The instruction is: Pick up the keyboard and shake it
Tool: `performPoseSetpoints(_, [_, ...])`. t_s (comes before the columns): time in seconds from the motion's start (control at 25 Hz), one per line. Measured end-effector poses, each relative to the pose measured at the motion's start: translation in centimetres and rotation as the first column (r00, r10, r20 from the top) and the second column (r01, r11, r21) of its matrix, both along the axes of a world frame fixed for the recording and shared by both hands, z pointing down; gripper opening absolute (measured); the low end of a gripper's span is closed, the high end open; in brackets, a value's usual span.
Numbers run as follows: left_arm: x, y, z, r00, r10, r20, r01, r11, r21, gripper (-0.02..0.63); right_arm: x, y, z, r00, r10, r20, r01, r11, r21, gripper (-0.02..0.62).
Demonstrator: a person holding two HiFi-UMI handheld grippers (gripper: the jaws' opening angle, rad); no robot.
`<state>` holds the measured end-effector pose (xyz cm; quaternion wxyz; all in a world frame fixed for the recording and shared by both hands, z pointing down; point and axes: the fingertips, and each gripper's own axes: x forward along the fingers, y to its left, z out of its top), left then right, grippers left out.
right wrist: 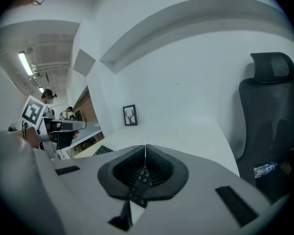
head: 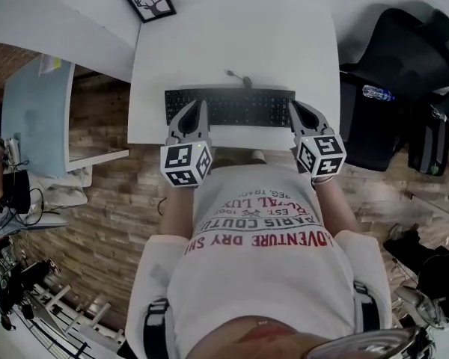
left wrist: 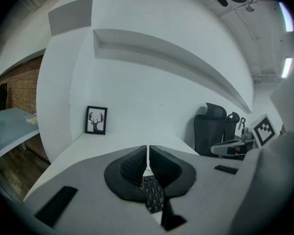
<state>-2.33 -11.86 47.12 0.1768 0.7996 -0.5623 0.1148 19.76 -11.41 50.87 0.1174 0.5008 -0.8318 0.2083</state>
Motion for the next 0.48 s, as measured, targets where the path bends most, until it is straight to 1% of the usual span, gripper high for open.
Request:
performPoseSetpoints(0.16, [-0.1,0.4,2.8,0.998,0.041,0.039,-0.038,0.997,-0.072,0.035,0.3,-0.4,1.5,1.000,0.014,0.004,-0.014,1.000,-0.019,0.026])
performPoseSetpoints(0.28, [-0.8,0.7,5.0,0.999,0.045,0.025,-0.042,0.991,-0.125,0.035,0.2,-0.4,2.7,1.000,-0.002,0.015,0.003,0.998,-0.059,0.028])
performPoseSetpoints(0.36, [-2.1,0.6,6.8,1.000,0.005,0.005,-0.004,0.983,-0.181,0.037,0.2,-0.5,3.7,0.999,-0.011,0.038,0.015,0.995,-0.098,0.028])
performPoseSetpoints(0.44, [-4.1,0.5,8.9,0.999,-0.048,-0.003,0.046,0.967,-0.249,0.043,0.6,-0.7,4.7,0.999,0.004,0.047,0.002,0.991,-0.130,0.028])
performPoseSetpoints(0.48, [-5.1,0.4,10.0,0.998,-0.064,-0.002,0.061,0.958,-0.281,0.091,0.9,-0.8,5.3,0.999,0.012,0.044,-0.005,0.990,-0.144,0.028])
